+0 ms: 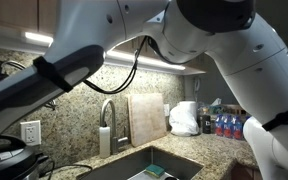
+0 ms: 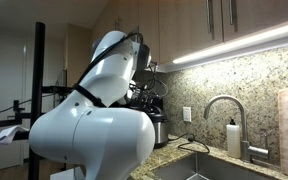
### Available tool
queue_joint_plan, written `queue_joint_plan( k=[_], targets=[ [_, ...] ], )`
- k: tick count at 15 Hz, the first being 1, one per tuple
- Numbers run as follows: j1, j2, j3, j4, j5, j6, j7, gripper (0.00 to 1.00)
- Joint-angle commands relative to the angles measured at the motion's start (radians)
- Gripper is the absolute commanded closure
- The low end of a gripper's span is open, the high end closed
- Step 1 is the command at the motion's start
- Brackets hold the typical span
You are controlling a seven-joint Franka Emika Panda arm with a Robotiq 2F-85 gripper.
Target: Remove the black lid from the rice cooker
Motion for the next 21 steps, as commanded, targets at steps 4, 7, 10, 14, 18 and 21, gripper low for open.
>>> queue_joint_plan(
  k=[4,7,10,14,18,21],
  targets=[
    [-0.043,0.011,0.020,0.022,0.139,0.104,-0.168,0.60],
    [-0.046,0.011,0.020,0.028,0.200,0.116,-0.224,0.80],
    [-0.046,0.013,0.018,0.037,0.250,0.121,-0.271,0.93],
    [-0.041,0.009,0.014,0.052,0.283,0.114,-0.315,0.93],
    [-0.004,-0.021,0.004,0.040,0.243,0.081,-0.269,0.94],
    [0.020,-0.027,-0.002,0.037,0.213,0.060,-0.251,0.93]
  ],
)
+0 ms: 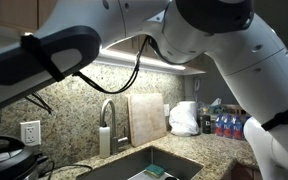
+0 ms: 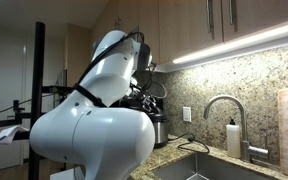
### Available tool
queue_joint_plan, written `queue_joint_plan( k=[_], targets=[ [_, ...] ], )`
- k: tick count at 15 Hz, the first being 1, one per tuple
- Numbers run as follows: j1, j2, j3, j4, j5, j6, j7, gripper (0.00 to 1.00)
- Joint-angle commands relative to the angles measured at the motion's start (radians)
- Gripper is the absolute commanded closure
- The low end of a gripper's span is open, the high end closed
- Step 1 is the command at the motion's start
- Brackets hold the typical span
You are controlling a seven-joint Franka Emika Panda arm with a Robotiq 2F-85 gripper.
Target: Remove the black lid from the rice cooker
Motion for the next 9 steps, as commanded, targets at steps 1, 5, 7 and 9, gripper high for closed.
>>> queue_joint_plan(
  k=[1,5,7,9],
  targets=[
    [0.043,-0.023,-0.012,-0.001,-0.048,-0.032,0.034,0.93],
    [0.051,-0.021,-0.008,0.029,-0.017,-0.061,-0.017,0.93],
    [0.051,-0.020,-0.007,0.036,-0.011,-0.066,-0.030,0.94],
    [0.043,-0.017,-0.005,0.046,0.004,-0.062,-0.043,0.94]
  ],
)
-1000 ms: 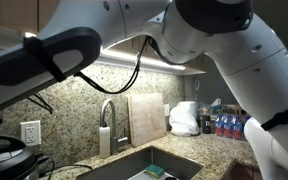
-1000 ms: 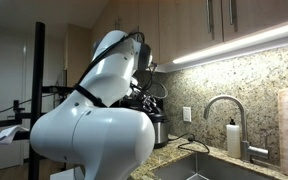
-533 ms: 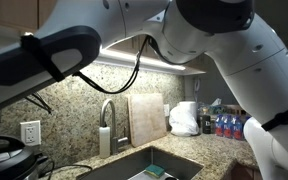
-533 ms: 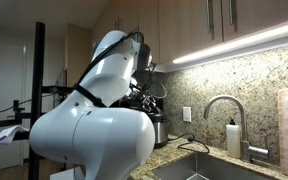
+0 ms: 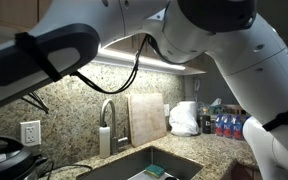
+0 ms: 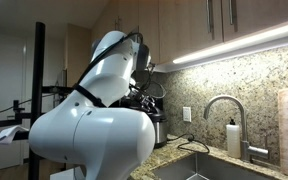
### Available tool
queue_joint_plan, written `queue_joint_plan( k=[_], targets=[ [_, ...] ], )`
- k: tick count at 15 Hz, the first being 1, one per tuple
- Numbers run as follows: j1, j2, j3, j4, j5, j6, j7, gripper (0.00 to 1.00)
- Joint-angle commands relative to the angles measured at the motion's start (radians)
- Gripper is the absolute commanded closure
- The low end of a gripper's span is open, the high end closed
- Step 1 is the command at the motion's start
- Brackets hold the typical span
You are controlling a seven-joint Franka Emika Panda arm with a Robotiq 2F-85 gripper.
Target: Remove the black lid from the rice cooker
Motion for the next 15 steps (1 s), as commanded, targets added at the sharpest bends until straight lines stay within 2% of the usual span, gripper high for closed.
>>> queue_joint_plan(
  k=[1,5,11,15],
  targets=[
    [0.014,-0.018,0.004,0.044,0.017,-0.034,-0.051,0.94],
    [-0.018,-0.026,0.014,0.016,0.056,0.022,-0.105,0.93],
    [-0.073,-0.090,0.041,-0.075,0.099,0.134,-0.365,0.93],
    [-0.175,-0.183,0.066,-0.194,0.156,0.323,-0.544,0.93]
  ],
)
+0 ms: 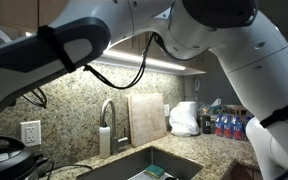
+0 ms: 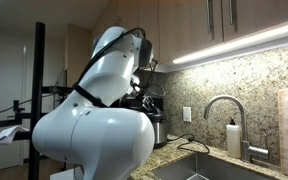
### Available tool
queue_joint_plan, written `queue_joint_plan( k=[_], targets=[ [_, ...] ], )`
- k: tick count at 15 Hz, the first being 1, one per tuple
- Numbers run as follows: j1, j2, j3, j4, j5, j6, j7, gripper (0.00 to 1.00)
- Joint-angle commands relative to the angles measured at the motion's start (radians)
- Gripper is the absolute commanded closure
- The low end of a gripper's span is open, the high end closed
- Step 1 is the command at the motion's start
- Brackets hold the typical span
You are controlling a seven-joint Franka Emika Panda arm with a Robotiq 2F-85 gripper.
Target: Remove the black lid from the rice cooker
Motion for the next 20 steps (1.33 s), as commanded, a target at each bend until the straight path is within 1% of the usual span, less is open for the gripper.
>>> queue_joint_plan(
  k=[1,4,7,11,12,13,14,16,18,19,20],
  targets=[
    [-0.121,-0.156,0.039,-0.173,0.079,0.198,-0.197,0.92],
    [-0.206,-0.215,0.062,-0.270,0.164,0.380,-0.363,0.93],
    [-0.262,-0.251,0.065,-0.357,0.240,0.556,-0.523,0.93],
    [-0.336,-0.285,0.072,-0.454,0.392,0.749,-0.769,0.93],
    [-0.373,-0.293,0.096,-0.473,0.434,0.787,-0.831,0.93],
    [-0.393,-0.296,0.105,-0.487,0.476,0.825,-0.882,0.93],
    [-0.418,-0.296,0.123,-0.499,0.523,0.859,-0.933,0.93],
    [-0.459,-0.294,0.161,-0.512,0.613,0.892,-1.004,0.93],
    [-0.483,-0.291,0.190,-0.501,0.702,0.853,-0.998,0.94],
    [-0.431,-0.211,0.157,-0.442,0.624,0.867,-0.932,0.93],
    [-0.440,-0.211,0.168,-0.443,0.650,0.865,-0.939,0.94]
  ],
)
